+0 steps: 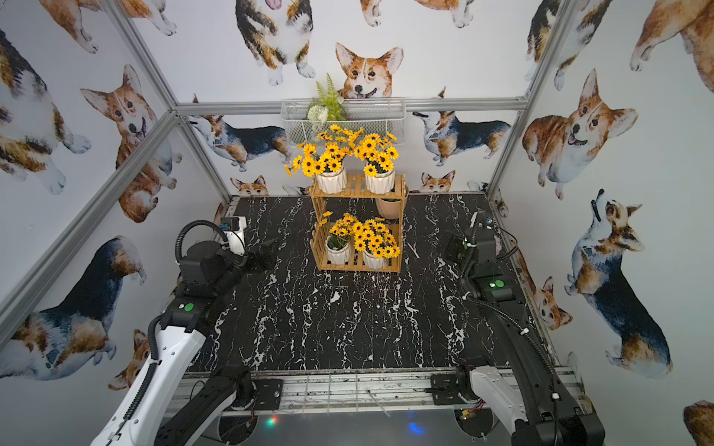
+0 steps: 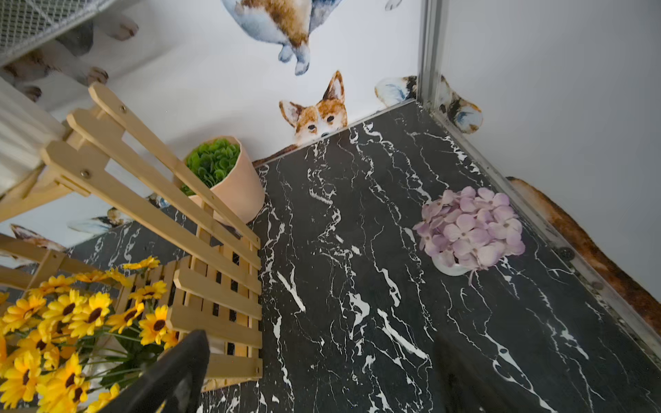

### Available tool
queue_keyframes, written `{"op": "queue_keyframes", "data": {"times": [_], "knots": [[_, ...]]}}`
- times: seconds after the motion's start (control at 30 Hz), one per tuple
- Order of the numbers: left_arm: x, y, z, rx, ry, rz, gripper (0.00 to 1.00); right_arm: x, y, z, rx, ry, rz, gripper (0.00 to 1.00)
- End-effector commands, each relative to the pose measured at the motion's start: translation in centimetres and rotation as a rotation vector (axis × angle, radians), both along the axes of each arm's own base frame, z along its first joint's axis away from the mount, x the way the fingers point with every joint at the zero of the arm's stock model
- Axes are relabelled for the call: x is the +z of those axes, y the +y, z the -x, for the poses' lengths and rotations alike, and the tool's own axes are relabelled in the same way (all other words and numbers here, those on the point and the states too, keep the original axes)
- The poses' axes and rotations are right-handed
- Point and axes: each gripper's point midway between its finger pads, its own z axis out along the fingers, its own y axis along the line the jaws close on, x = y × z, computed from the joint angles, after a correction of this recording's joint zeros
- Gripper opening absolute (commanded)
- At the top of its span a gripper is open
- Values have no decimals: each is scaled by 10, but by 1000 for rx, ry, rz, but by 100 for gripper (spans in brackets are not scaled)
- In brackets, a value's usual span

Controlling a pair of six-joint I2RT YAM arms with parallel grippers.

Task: Take the sunflower pots off the shelves
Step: Move the shelf to the center of the board.

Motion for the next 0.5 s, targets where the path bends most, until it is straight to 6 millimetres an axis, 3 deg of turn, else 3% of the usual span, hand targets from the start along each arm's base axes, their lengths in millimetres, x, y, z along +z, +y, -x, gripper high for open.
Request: {"op": "queue_keyframes", "data": {"times": [0.0, 0.1, 0.47], "knots": [[-10, -22, 13, -77, 67, -10, 93, -16, 12, 4, 61, 88, -11, 99], [-2, -35, 17, -101, 63, -37, 94, -24, 18, 3, 87, 131, -14, 98], [-27, -59, 6, -85, 137, -64, 92, -39, 33, -5, 139, 162, -56, 97]]}}
